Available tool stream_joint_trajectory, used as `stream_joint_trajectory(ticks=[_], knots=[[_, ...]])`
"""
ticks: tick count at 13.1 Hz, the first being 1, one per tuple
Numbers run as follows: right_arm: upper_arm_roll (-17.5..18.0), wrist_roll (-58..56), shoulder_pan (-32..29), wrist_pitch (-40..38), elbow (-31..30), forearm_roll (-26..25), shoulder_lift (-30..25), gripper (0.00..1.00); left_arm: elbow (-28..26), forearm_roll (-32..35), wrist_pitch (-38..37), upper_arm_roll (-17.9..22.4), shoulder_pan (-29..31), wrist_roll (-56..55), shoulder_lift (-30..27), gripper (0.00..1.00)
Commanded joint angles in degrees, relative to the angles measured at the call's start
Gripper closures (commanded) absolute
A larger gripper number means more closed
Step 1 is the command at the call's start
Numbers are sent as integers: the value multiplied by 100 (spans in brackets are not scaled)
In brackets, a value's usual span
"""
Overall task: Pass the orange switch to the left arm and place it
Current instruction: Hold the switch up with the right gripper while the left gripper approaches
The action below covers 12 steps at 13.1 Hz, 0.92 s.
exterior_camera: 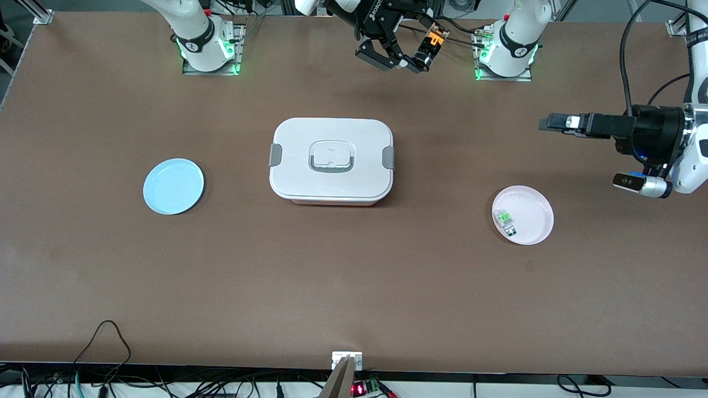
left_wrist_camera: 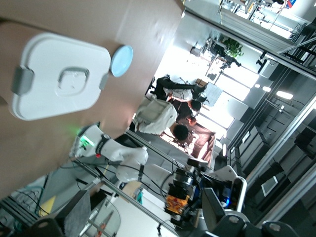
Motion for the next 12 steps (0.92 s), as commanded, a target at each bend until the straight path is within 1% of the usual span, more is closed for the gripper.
stream_joint_trajectory(ticks=[1, 2, 3, 5, 6, 9, 10, 12], knots=[[11, 4, 11, 92, -34, 108, -48, 100, -182, -139, 5, -287, 3, -630, -455, 1], [11, 4, 11, 92, -43, 108, -48, 100, -409, -139, 145, -463, 12, -753, -666, 1], [11, 4, 11, 92, -52, 108, -48, 100, -768, -157, 398, -612, 12, -980, -1060, 1], [11, 4, 19, 92, -69, 108, -48, 100, -1402, -227, 1083, -1051, 20, -1175, -1738, 1], [11, 4, 19, 92, -87, 108, -57, 100, -1553, -245, 1348, -1184, 20, -1228, -1871, 1], [11, 12, 19, 110, -78, 108, -48, 100, -2000, -595, 2112, -1684, 29, -1238, -2126, 1], [11, 12, 19, 110, -87, 108, -48, 100, -2063, -770, 2193, -1729, 29, -1177, -2110, 1], [11, 12, 19, 110, -87, 108, -48, 100, -2090, -877, 2159, -1730, 82, -1036, -2013, 1]])
